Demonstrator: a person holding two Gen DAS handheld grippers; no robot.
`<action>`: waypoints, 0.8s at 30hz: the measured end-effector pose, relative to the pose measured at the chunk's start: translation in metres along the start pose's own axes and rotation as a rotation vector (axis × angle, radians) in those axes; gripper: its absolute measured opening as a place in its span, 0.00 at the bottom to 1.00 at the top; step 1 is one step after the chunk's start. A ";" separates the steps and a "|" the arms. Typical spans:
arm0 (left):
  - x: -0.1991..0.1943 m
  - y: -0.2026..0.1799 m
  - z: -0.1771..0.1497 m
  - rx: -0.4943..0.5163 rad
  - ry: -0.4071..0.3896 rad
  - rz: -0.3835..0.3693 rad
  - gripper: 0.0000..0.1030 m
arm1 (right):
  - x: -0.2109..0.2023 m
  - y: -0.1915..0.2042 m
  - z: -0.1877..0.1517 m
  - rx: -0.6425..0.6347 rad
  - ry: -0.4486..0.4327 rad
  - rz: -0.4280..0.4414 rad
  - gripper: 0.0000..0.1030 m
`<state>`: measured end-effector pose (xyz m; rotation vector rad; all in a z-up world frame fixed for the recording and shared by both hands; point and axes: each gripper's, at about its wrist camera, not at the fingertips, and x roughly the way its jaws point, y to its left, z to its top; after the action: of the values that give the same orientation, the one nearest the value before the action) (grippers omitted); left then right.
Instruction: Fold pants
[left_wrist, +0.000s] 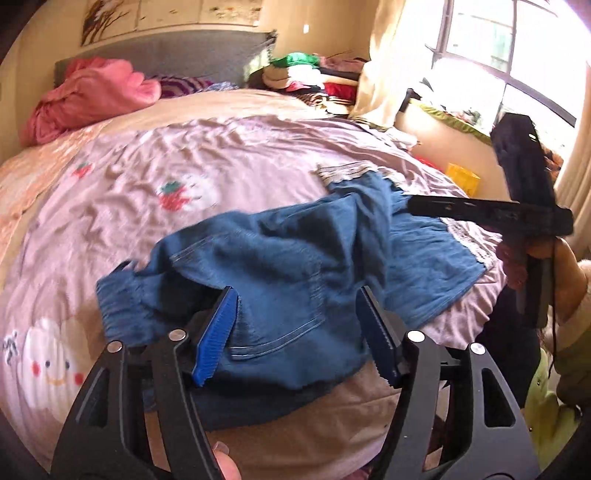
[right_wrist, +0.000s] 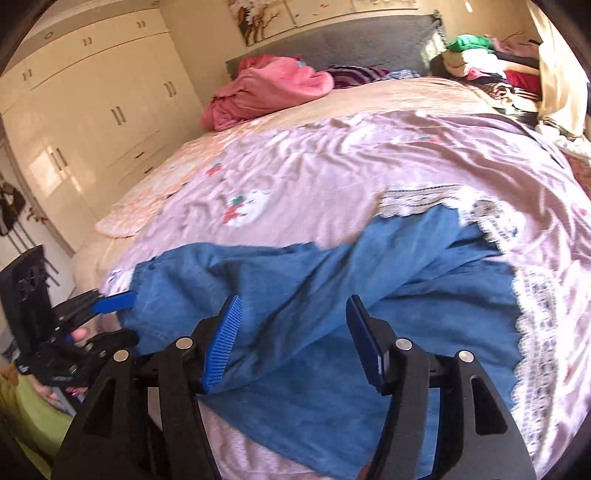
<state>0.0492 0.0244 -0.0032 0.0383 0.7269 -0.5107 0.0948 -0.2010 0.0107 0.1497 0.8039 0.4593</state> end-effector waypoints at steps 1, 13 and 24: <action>0.005 -0.006 0.005 0.008 0.014 -0.008 0.61 | -0.001 -0.005 0.003 0.001 0.000 -0.013 0.61; 0.006 0.020 0.010 -0.062 0.072 0.195 0.67 | 0.012 -0.032 0.032 -0.010 0.012 -0.108 0.69; -0.015 0.030 0.017 -0.114 0.012 0.144 0.67 | 0.029 -0.023 0.031 0.010 0.025 -0.071 0.69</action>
<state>0.0637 0.0542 0.0148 -0.0125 0.7574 -0.3317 0.1425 -0.2072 0.0067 0.1248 0.8339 0.3906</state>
